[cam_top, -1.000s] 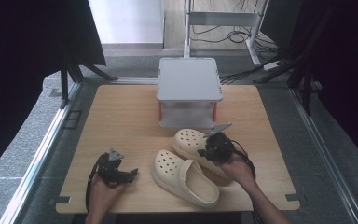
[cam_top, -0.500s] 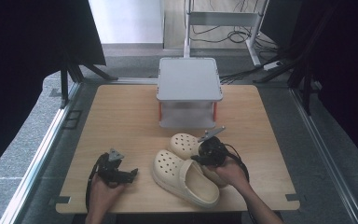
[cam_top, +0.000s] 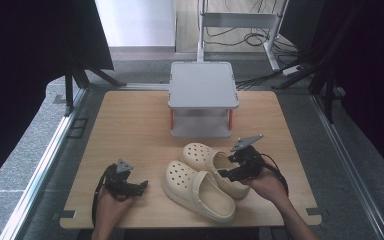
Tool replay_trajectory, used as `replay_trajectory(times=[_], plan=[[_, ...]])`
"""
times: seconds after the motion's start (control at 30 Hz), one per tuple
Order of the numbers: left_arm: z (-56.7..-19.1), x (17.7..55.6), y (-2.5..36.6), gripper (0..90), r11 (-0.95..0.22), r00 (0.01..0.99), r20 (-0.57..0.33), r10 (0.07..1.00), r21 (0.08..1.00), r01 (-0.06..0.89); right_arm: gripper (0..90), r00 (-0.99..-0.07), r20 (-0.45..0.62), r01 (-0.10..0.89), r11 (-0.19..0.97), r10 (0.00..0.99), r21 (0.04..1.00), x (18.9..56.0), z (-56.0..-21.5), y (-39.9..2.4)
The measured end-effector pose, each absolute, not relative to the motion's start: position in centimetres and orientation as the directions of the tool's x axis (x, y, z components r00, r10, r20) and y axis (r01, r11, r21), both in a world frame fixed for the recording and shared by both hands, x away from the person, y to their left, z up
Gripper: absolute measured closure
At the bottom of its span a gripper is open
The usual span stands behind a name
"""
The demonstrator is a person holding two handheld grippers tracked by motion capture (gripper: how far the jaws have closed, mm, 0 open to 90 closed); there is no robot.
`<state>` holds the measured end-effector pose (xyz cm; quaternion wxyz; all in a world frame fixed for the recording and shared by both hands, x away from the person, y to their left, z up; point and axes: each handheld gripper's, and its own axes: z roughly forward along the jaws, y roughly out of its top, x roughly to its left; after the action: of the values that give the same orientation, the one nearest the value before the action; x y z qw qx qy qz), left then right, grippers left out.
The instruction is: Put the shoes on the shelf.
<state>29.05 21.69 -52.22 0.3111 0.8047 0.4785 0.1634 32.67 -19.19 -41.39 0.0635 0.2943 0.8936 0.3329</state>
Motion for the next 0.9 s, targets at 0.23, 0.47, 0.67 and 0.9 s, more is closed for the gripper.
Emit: replay_trajectory(times=[0.23,0.47,0.67,0.9], plan=[[-52.2,29.1,21.7,0.0,-0.351,0.49,-0.034,0.871,0.656,0.668,22.5,-0.846,0.114,0.466,0.618,0.521,0.633,31.6,-41.8,-19.1],[-52.2,29.1,21.7,0.0,-0.351,0.49,-0.034,0.871,0.656,0.668,17.4,-0.868,0.104,0.441,0.659,0.486,0.609,31.6,-43.2,-17.5],[-52.2,29.1,21.7,0.0,-0.351,0.49,-0.033,0.871,0.656,0.668,16.4,-0.875,0.086,0.431,0.686,0.476,0.586,32.1,-44.3,-16.1],[-52.2,29.1,21.7,0.0,-0.349,0.489,-0.035,0.872,0.657,0.668,27.9,-0.875,0.062,0.423,0.694,0.481,0.582,32.5,-45.2,-15.0]])
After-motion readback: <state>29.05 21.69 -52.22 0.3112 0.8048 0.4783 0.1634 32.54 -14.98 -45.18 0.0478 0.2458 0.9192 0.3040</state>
